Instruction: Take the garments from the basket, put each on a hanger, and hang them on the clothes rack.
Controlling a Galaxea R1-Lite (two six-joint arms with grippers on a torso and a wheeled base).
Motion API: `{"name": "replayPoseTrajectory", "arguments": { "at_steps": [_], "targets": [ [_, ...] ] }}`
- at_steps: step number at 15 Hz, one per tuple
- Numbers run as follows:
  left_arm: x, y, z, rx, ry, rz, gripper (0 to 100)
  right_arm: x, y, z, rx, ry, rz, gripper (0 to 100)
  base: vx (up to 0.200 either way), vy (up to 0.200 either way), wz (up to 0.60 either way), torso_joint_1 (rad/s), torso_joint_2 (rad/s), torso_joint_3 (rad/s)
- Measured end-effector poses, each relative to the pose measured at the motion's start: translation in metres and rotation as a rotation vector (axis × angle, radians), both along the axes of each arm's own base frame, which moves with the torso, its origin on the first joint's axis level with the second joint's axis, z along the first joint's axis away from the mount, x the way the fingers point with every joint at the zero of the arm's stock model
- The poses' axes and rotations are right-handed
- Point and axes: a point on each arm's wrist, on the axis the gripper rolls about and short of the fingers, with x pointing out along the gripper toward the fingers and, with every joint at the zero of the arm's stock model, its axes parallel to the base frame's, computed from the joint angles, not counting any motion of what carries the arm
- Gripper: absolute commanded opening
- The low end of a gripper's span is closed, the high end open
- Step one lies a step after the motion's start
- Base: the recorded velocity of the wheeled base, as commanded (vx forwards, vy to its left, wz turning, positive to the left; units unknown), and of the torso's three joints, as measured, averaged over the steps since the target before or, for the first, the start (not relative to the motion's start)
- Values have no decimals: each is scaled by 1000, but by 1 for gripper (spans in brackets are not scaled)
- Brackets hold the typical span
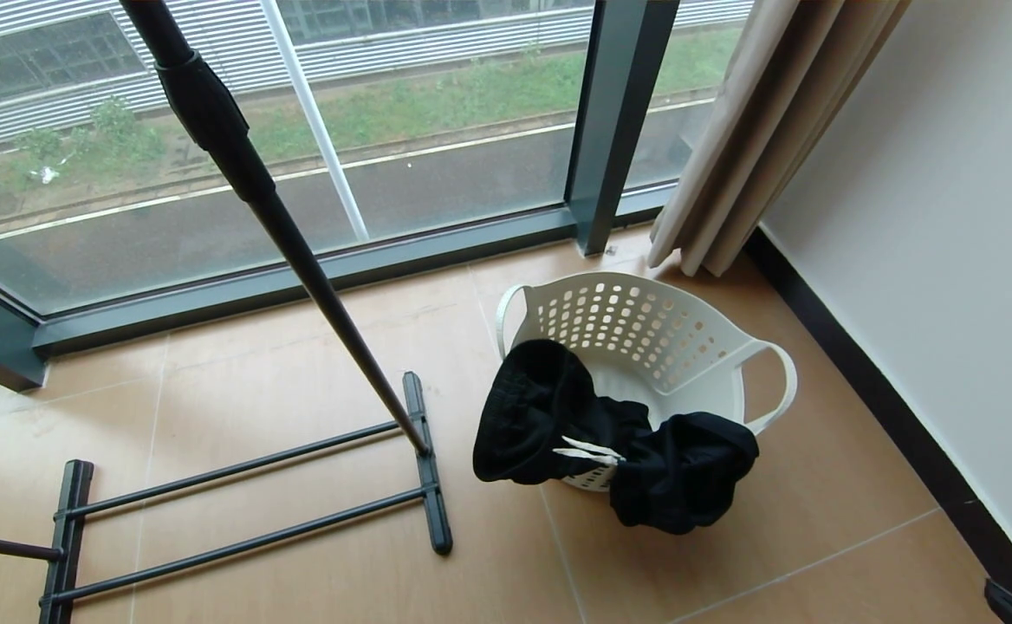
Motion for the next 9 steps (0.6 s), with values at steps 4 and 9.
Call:
{"name": "replayPoseTrajectory", "arguments": {
  "at_steps": [4, 9],
  "targets": [
    [0, 0, 0, 0, 0, 0, 100, 70, 6, 23, -321, 113, 163, 100, 0, 0, 0, 0, 0, 0],
    [0, 0, 0, 0, 0, 0, 100, 150, 19, 30, -698, 146, 387, 100, 0, 0, 0, 0, 0, 0]
  ]
}}
